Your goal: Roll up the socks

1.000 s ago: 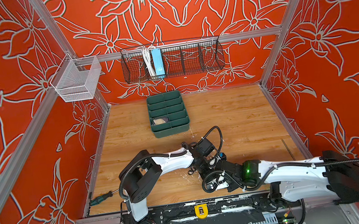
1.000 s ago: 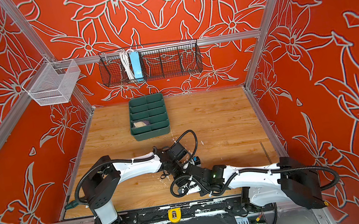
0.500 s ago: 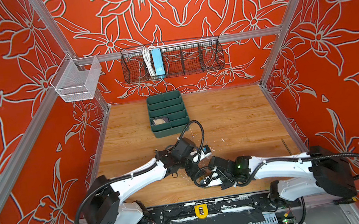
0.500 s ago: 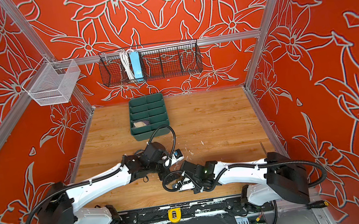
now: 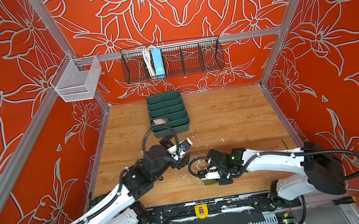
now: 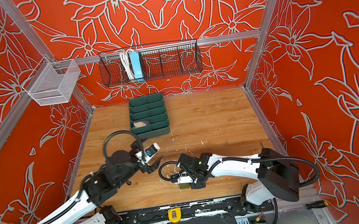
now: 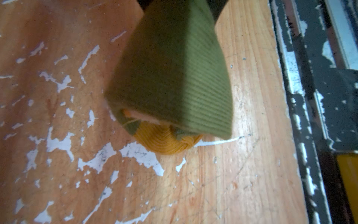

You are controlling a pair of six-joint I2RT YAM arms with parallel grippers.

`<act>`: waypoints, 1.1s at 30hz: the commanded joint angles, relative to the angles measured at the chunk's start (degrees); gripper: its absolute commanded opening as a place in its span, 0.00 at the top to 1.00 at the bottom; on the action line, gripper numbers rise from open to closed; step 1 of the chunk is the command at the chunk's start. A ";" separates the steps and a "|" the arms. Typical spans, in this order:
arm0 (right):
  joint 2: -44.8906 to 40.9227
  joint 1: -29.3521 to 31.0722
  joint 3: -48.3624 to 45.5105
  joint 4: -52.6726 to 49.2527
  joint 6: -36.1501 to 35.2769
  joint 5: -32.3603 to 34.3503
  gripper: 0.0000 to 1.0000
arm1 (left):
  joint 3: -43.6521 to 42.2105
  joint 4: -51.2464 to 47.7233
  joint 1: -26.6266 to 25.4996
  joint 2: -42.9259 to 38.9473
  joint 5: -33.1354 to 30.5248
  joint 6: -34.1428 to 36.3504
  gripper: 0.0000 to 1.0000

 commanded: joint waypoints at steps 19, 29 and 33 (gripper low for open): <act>17.00 -9.31 14.93 -11.52 10.49 -24.09 1.00 | -13.60 -5.39 -24.58 5.08 0.51 31.92 0.00; 18.53 -9.37 16.90 -11.89 9.02 -25.06 1.00 | -15.08 17.63 -25.08 28.82 -5.83 10.41 0.04; 17.59 -9.40 16.74 -11.53 8.71 -26.10 1.00 | -13.17 19.35 -23.94 36.93 -12.35 5.95 0.04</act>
